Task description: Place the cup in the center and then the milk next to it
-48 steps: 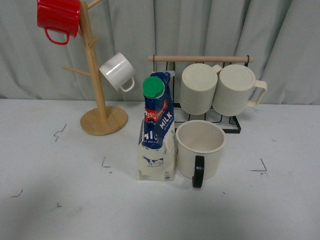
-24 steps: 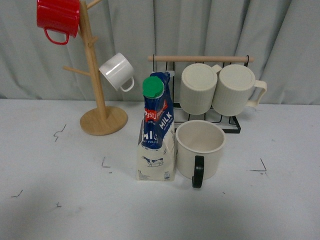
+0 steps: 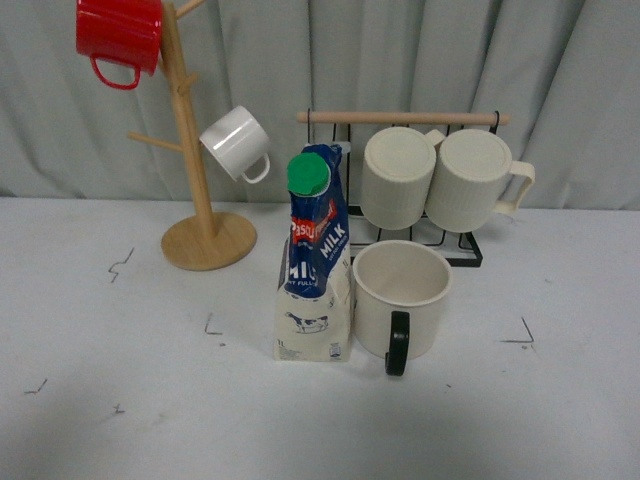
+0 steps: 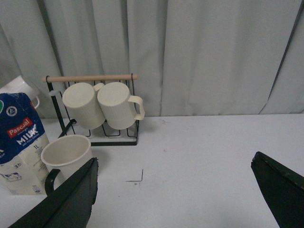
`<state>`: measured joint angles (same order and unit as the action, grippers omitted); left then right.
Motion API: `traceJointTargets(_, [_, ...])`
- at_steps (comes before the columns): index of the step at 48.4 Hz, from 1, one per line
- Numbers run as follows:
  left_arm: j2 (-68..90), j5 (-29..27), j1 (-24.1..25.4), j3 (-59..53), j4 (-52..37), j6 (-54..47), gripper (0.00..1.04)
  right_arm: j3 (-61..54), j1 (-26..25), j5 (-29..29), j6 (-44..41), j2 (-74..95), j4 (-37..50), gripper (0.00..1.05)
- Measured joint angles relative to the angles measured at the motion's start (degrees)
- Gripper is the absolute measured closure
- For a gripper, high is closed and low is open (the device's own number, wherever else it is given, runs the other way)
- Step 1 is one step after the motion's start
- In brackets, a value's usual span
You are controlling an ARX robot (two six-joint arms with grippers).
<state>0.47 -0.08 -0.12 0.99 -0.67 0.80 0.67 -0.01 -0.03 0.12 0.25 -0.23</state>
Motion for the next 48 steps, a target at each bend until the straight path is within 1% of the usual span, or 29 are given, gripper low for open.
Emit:
traceJointTargets(3, [-0.02, 0.11, 0.02, -0.33, 1.38, 0.02, 1.03, 0.00, 0.00, 0.02, 0.00, 0.00, 0.07, 0.06])
traceJointTargets(14, [0.00, 0.04, 0.02, -0.33, 0.92, 0.04, 1.03, 0.00, 0.00, 0.02, 0.00, 0.00, 0.02, 0.06])
traceJointTargets(19, [0.00, 0.07, 0.02, -0.33, 0.92, 0.02, 0.85, 0.00, 0.00, 0.02, 0.00, 0.00, 0.00, 0.06])
traceJointTargets(20, [0.00, 0.07, 0.02, -0.33, 0.92, 0.02, 0.80, 0.00, 0.00, 0.02, 0.00, 0.00, 0.02, 0.06])
traceJointTargets(21, [0.00, 0.07, 0.02, -0.33, 0.92, 0.02, 0.78, 0.00, 0.00, 0.02, 0.00, 0.00, 0.02, 0.06])
traceJointTargets(22, [0.00, 0.07, 0.02, -0.33, 0.92, 0.02, 0.73, 0.00, 0.00, 0.02, 0.00, 0.00, 0.00, 0.06])
traceJointTargets(24, [0.00, 0.07, 0.02, -0.33, 0.90, 0.00, 0.65, 0.00, 0.00, 0.02, 0.00, 0.00, 0.02, 0.06])
traceJointTargets(25, [0.00, 0.07, 0.02, -0.33, 0.90, 0.02, 0.64, 0.00, 0.00, 0.02, 0.00, 0.00, 0.02, 0.06])
traceJointTargets(29, [0.00, 0.07, 0.02, -0.33, 0.92, 0.02, 0.49, 0.00, 0.00, 0.02, 0.00, 0.00, 0.02, 0.06])
traceJointTargets(30, [0.00, 0.07, 0.02, -0.33, 0.92, 0.02, 0.44, 0.00, 0.00, 0.02, 0.00, 0.00, 0.00, 0.06])
traceJointTargets(31, [0.00, 0.07, 0.02, -0.33, 0.92, 0.02, 0.42, 0.00, 0.00, 0.02, 0.00, 0.00, 0.00, 0.06])
traceJointTargets(34, [0.00, 0.07, 0.02, -0.33, 0.92, 0.00, 0.31, 0.00, 0.00, 0.02, 0.00, 0.00, 0.00, 0.06])
traceJointTargets(36, [0.00, 0.07, 0.02, -0.33, 0.92, 0.02, 0.26, 0.00, 0.00, 0.02, 0.00, 0.00, 0.00, 0.06])
traceJointTargets(38, [0.00, 0.07, 0.02, -0.33, 0.90, 0.00, 0.15, 0.00, 0.00, 0.02, 0.00, 0.00, 0.00, 0.06])
traceJointTargets(40, [0.00, 0.07, 0.02, -0.33, 0.92, 0.00, 0.06, 0.00, 0.00, 0.02, 0.00, 0.00, 0.02, 0.06])
traceJointTargets(41, [0.00, 0.07, 0.02, -0.33, 0.90, -0.04, 0.05, 0.00, 0.00, 0.02, 0.00, 0.00, 0.00, 0.06])
traceJointTargets(44, [0.00, 0.07, 0.02, -0.33, 0.92, -0.02, 0.08, 0.00, 0.00, 0.02, 0.00, 0.00, 0.02, 0.06])
traceJointTargets(48, [0.00, 0.07, 0.02, -0.33, 0.92, -0.02, 0.07, 0.00, 0.00, 0.02, 0.00, 0.00, 0.02, 0.06])
